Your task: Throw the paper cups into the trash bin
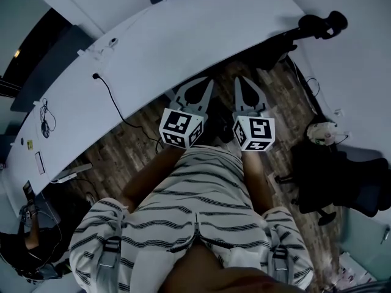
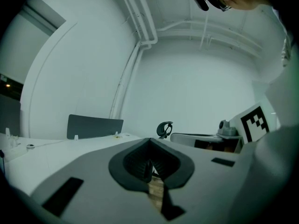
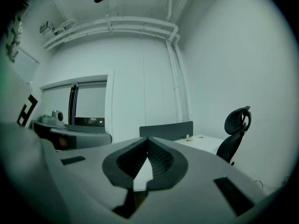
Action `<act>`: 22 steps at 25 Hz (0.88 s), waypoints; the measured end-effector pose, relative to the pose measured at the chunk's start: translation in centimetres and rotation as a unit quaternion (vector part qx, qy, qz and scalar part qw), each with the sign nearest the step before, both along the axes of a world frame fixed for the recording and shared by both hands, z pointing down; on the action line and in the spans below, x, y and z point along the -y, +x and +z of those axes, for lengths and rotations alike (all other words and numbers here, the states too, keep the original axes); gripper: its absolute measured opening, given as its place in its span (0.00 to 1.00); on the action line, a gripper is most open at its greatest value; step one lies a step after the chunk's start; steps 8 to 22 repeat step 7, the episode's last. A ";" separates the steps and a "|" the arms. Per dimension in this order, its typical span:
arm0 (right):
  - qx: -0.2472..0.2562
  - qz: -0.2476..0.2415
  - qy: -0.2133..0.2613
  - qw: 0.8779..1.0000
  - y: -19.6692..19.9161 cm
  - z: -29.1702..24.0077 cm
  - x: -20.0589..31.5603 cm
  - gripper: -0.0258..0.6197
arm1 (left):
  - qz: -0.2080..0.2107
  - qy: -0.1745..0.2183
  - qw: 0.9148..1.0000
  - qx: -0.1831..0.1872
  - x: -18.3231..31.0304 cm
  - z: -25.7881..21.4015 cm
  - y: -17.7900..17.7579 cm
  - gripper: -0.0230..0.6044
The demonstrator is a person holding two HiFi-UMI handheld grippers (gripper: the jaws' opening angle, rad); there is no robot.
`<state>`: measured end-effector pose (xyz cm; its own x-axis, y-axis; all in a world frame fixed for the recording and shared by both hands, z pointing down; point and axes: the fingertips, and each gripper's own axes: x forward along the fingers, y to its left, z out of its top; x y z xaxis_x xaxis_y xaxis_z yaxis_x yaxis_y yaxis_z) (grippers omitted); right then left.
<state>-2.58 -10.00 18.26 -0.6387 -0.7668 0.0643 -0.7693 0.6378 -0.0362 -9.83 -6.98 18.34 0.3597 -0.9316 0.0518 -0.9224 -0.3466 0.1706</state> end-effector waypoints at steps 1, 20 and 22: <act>0.001 0.000 0.000 1.000 0.1 0.0 0.0 0.05 | 0.000 0.001 1.000 0.000 0.0 0.0 0.1 0.07; 0.002 -0.002 0.005 1.000 0.4 0.1 -0.2 0.05 | -0.001 0.003 1.000 -0.002 -0.1 0.2 0.2 0.08; 0.002 -0.002 0.005 1.000 0.4 0.1 -0.2 0.05 | -0.001 0.003 1.000 -0.002 -0.1 0.2 0.2 0.08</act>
